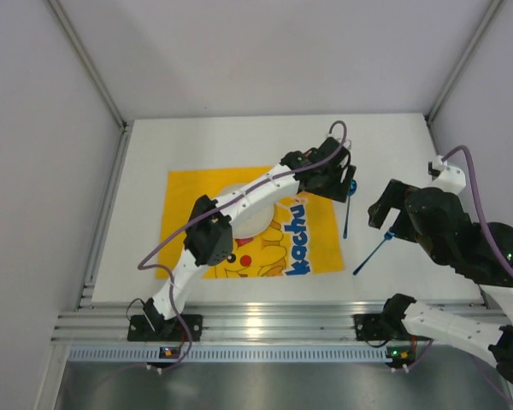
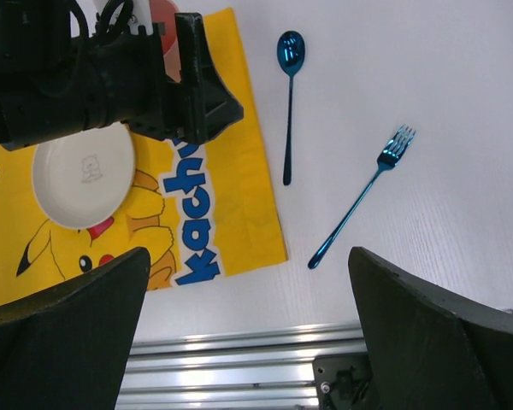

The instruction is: Set the dinner table for one person

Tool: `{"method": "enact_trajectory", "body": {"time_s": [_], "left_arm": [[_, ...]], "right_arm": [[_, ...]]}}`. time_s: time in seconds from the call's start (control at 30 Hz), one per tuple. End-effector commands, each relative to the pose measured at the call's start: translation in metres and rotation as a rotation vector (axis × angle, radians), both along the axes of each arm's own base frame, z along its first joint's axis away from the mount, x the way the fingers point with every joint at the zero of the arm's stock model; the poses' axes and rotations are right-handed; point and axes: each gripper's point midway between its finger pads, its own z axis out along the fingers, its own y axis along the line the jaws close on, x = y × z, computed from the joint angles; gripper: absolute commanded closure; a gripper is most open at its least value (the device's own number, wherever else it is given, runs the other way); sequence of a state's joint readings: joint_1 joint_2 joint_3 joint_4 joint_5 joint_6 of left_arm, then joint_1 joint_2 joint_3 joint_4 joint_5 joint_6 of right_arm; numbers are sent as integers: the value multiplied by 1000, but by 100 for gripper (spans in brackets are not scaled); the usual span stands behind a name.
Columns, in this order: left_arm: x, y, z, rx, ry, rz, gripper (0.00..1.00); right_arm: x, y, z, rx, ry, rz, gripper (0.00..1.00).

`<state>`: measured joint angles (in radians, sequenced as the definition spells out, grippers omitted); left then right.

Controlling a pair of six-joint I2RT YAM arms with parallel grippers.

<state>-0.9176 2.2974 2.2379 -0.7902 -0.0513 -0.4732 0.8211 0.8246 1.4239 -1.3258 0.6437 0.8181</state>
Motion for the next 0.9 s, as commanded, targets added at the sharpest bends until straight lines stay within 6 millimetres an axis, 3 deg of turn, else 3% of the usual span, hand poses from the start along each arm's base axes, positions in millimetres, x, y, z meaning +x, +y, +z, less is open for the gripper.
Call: {"method": "enact_trajectory", "body": {"time_s": [0.0,0.2,0.27,0.3,0.53,0.77,0.83,0.87], "left_arm": [[-3,-37,15,-144,12,-76,24],[-4,-48,-52,-77,85,-72,25],[0,-55,-56,-76,67,-68,25],[3,-56,-71,-58,70,-61,26],[28,-74,-88,-115,-21,0,26],[15,-90,-112,-90,-35,-38,26],[12,-89,-107,-93,-22,-25,28],[13,-88,-84,-113,-39,-21,28]], "right_arm": [[-21,-24,-29,-78,120,-61,0],[-20,-12,-40,-100,178,-23,0],[-18,-7,-45,-134,211,6,0],[-18,-5,-46,-142,219,18,0],[-15,5,-52,-213,253,116,0],[-9,8,-58,-278,263,157,0],[-1,12,-59,-289,247,167,0],[3,14,-59,-294,242,170,0]]}}
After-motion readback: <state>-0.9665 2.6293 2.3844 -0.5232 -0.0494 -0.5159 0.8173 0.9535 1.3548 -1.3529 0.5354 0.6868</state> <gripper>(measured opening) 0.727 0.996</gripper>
